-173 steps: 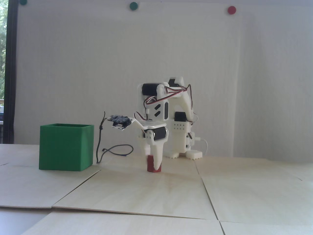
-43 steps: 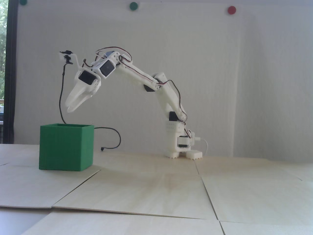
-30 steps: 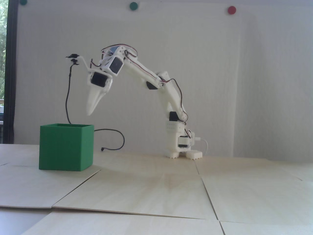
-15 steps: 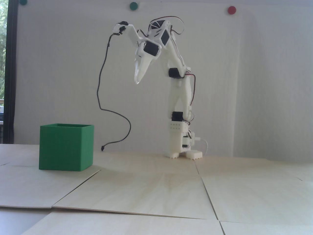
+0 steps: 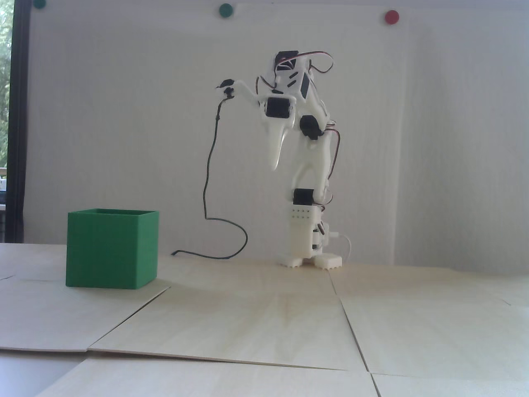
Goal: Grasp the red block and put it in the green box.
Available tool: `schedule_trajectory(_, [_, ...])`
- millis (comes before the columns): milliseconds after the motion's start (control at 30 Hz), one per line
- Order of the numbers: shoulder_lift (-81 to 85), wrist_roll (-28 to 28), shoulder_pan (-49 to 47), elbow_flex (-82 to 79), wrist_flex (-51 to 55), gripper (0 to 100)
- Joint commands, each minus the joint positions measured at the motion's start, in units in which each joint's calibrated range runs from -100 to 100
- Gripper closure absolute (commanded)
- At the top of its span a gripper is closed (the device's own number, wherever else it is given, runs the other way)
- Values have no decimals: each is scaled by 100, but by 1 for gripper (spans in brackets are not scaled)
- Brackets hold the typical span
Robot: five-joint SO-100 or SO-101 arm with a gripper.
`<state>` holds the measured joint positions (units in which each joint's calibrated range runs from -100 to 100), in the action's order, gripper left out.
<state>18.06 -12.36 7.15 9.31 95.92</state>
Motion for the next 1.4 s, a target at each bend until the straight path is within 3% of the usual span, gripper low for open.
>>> schedule_trajectory(0, [662, -951, -421, -17, -81, 98])
schedule_trajectory(200, [930, -2512, -429, -53, -132, 98])
schedule_trajectory(567, [2509, -4163, -445, -1943, -191, 98])
schedule_trajectory(767, [3804, -4262, -445, -4676, -2063, 98])
schedule_trajectory(867, [4546, -4267, -469, -6654, -3901, 98])
schedule_trajectory(1067, [5202, -4272, -686, -8660, -5579, 98])
schedule_trajectory(1367, [6765, -4272, -1080, -10638, -6043, 98])
